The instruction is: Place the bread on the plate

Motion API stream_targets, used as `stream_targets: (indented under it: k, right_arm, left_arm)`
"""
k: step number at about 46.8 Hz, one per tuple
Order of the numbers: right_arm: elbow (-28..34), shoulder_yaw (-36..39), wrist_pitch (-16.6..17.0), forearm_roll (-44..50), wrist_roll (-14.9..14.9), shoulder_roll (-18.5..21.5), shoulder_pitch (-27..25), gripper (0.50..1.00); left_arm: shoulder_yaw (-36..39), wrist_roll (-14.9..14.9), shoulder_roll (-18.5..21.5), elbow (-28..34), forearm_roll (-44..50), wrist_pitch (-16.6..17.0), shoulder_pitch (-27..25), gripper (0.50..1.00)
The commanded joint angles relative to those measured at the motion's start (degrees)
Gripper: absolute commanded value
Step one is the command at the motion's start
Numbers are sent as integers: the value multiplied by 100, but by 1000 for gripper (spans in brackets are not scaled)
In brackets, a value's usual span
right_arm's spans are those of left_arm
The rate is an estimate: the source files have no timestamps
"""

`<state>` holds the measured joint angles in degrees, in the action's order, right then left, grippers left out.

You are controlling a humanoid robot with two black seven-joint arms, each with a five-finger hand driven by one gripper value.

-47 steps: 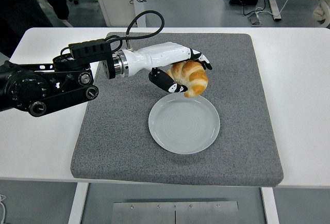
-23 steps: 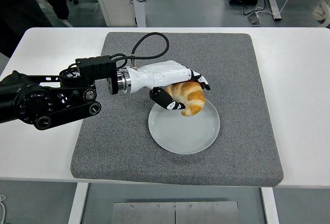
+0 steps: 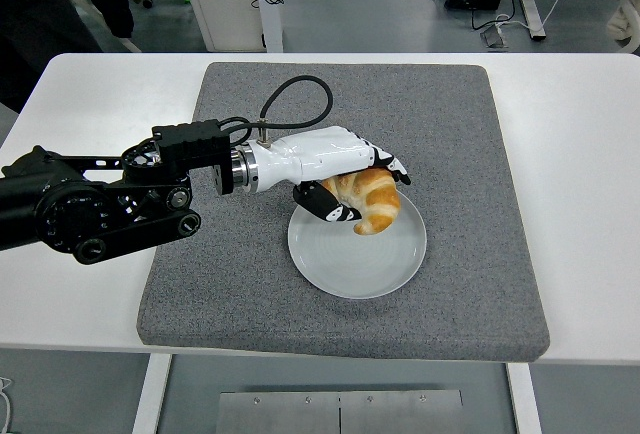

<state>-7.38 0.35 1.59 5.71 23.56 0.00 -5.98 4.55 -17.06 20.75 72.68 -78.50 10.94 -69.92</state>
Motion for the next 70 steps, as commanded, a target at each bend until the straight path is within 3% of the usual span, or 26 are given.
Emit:
stream_targets:
  k: [1, 19, 42, 70]
  right_arm:
    - [0, 0, -1, 0, 0, 0, 1, 1000]
    - [0, 0, -1, 0, 0, 0, 1, 1000]
    - [0, 0, -1, 0, 0, 0, 1, 1000]
    - [0, 0, -1, 0, 0, 0, 1, 1000]
  left_arm:
    - [178, 1, -18, 0, -113, 189, 13, 711]
    - [389, 1, -88, -17, -96, 541, 127, 730]
    - [398, 1, -255, -228, -122, 550, 452, 731]
    - [583, 1, -264, -351, -122, 559, 461, 734]
